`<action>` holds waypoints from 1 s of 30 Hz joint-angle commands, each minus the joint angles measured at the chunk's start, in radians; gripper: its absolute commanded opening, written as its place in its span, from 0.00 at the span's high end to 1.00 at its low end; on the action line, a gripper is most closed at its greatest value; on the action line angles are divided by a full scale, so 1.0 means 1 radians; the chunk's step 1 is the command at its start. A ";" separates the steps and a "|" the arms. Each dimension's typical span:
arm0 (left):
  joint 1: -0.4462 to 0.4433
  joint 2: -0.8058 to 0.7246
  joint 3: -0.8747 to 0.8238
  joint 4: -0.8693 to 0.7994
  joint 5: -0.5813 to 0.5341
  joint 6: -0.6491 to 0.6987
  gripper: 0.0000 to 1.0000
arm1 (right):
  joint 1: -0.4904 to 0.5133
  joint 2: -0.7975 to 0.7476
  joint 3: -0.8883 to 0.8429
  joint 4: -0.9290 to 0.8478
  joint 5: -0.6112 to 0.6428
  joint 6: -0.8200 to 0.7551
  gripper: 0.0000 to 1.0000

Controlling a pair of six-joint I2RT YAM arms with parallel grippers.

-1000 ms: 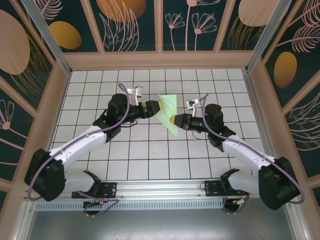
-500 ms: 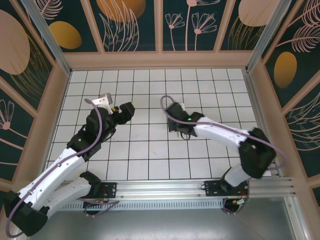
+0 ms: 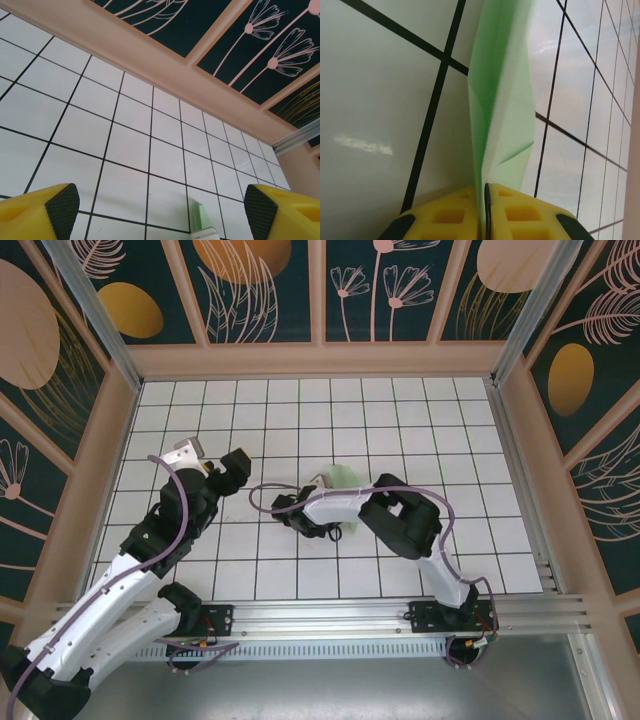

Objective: Fold a paper plane with a square sheet of paper (fold left side to right side)
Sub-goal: Turn over the paper at the center of the table.

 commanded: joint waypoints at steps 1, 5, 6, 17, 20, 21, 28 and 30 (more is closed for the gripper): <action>0.006 0.016 -0.009 -0.018 -0.008 0.005 0.12 | 0.009 0.004 0.004 -0.017 -0.050 -0.011 0.75; 0.006 0.045 -0.007 -0.004 0.024 0.011 0.12 | 0.016 -0.091 -0.051 0.065 -0.167 -0.040 0.55; 0.008 0.053 -0.008 0.001 0.030 0.010 0.12 | 0.015 -0.127 -0.066 0.086 -0.202 -0.041 0.52; 0.007 0.197 -0.056 0.194 0.243 -0.029 0.11 | -0.012 -0.581 -0.288 0.279 -0.421 -0.053 0.39; 0.007 0.307 -0.061 0.314 0.383 -0.049 0.17 | -0.081 -0.723 -0.378 0.361 -0.482 -0.057 0.39; 0.007 0.353 -0.062 0.370 0.440 -0.063 0.19 | -0.108 -0.777 -0.415 0.400 -0.518 -0.059 0.39; -0.031 0.682 -0.058 0.738 0.677 -0.187 0.27 | -0.342 -1.107 -0.684 0.699 -0.774 -0.061 0.19; -0.048 0.771 -0.035 0.782 0.690 -0.205 0.28 | -0.399 -1.167 -0.734 0.742 -0.822 -0.052 0.13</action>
